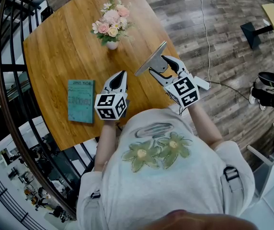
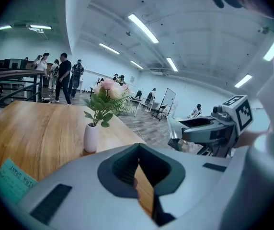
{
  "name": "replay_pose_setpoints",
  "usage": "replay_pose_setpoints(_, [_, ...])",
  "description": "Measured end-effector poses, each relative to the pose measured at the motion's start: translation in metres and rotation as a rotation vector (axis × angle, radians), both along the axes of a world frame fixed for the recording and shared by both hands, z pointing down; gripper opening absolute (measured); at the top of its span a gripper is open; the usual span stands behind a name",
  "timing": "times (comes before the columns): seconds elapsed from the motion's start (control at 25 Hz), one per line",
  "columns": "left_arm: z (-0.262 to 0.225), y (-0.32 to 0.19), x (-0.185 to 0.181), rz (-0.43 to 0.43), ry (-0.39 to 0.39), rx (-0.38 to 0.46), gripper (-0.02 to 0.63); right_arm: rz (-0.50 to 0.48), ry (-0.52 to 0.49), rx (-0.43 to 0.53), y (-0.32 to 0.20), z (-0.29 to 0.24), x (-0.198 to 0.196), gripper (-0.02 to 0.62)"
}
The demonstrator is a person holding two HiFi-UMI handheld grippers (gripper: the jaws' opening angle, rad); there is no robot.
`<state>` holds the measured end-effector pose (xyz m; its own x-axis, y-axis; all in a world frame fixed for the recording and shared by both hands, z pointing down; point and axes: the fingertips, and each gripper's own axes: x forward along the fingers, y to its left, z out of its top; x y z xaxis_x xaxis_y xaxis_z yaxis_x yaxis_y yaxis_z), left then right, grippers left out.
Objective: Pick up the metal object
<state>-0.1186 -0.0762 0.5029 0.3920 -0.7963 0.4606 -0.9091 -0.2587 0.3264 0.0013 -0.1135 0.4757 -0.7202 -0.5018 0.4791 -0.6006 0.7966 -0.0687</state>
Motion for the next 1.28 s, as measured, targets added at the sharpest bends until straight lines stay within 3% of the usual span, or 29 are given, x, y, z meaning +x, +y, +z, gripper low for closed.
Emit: replay_pose_setpoints(1.28, [-0.016, 0.006, 0.013, 0.043, -0.008, 0.04, 0.014, 0.006, -0.072, 0.123, 0.01, -0.061, -0.003, 0.285])
